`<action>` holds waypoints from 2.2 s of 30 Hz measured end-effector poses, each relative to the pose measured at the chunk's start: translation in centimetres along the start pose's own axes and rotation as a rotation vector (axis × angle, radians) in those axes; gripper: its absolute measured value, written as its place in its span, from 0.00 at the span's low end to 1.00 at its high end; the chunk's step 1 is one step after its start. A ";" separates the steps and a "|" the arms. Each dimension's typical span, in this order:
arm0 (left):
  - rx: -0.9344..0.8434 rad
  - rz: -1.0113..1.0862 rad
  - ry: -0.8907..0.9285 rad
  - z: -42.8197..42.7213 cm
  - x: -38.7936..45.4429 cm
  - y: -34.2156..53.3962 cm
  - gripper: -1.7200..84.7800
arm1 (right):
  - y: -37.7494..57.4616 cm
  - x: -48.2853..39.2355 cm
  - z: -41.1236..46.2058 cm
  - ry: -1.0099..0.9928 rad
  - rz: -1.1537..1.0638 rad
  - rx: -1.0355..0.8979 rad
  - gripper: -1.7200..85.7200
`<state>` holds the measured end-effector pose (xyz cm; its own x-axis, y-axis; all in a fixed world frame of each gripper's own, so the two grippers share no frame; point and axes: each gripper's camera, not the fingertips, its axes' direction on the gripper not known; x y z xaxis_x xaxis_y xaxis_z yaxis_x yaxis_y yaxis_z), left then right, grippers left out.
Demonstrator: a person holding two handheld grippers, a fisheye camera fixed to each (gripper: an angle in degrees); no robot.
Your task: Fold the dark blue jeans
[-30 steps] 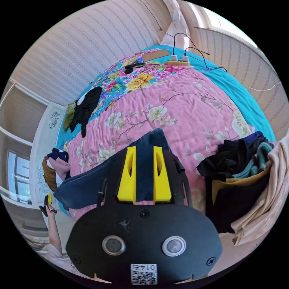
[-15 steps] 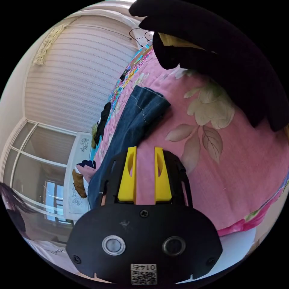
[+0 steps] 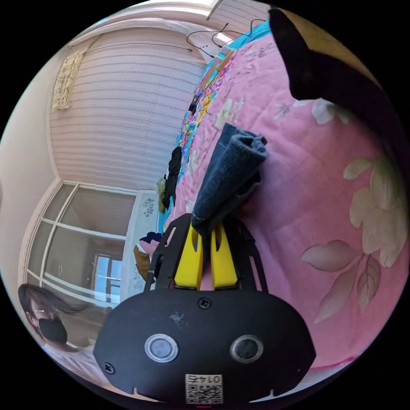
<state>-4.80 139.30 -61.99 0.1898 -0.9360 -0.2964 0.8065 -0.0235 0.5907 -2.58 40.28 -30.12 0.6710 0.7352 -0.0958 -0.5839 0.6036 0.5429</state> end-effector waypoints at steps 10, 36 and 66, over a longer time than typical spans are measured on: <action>-0.252 0.182 -0.252 -5.6 1.5 9.9 0.09 | 6.3 -6.7 -2.9 0.264 -0.196 -0.296 0.04; -0.763 1.431 -0.604 22.0 32.6 21.1 0.13 | 21.3 -35.5 44.1 0.765 -1.411 -1.091 0.11; -0.455 1.361 -0.636 21.6 39.8 26.2 0.04 | 16.6 -32.8 33.4 0.707 -0.948 -0.588 0.09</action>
<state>11.85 93.89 -42.10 0.7236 -0.1569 0.6722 0.3498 0.9229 -0.1612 -19.03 15.91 9.91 0.6497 -0.1505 -0.7451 -0.2537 0.8811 -0.3992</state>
